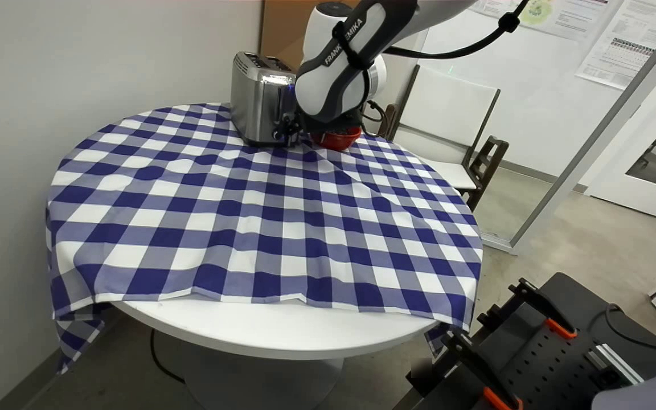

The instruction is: Turn off the toaster

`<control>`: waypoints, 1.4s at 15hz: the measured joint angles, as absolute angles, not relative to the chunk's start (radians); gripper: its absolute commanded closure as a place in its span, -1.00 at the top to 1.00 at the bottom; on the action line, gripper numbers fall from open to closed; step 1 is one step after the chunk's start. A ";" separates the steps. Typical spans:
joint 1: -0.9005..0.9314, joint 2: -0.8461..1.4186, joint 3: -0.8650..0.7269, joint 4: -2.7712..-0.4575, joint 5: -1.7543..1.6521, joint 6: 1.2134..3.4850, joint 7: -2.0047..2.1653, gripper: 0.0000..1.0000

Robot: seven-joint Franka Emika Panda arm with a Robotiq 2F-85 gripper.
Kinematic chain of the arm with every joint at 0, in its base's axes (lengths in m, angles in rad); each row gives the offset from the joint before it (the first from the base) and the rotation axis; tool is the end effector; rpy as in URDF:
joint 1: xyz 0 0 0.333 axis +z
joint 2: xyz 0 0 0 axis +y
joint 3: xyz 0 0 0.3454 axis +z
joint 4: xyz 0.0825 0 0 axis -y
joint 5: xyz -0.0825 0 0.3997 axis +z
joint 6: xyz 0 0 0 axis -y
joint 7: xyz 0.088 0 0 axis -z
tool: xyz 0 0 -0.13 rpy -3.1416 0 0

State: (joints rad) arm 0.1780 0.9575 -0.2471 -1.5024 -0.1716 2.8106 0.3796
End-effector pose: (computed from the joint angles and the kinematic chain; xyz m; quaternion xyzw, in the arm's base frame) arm 0.7765 -0.0085 0.1278 0.9720 -0.0759 0.1977 0.1020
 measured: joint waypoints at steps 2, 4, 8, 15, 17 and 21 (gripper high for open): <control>0.184 0.965 -0.255 -1.502 -0.168 2.839 0.390 1.00; 0.196 0.979 -0.273 -1.502 -0.166 2.868 0.402 1.00; 0.230 1.001 -0.317 -1.503 -0.152 2.910 0.420 1.00; 0.279 1.019 -0.380 -1.508 -0.111 2.977 0.429 1.00; 0.288 1.020 -0.392 -1.509 -0.099 2.988 0.429 1.00; 0.296 1.019 -0.398 -1.512 -0.079 2.995 0.428 1.00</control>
State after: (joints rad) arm 0.2955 1.0193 -0.3982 -1.5119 -0.0794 2.9945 0.4279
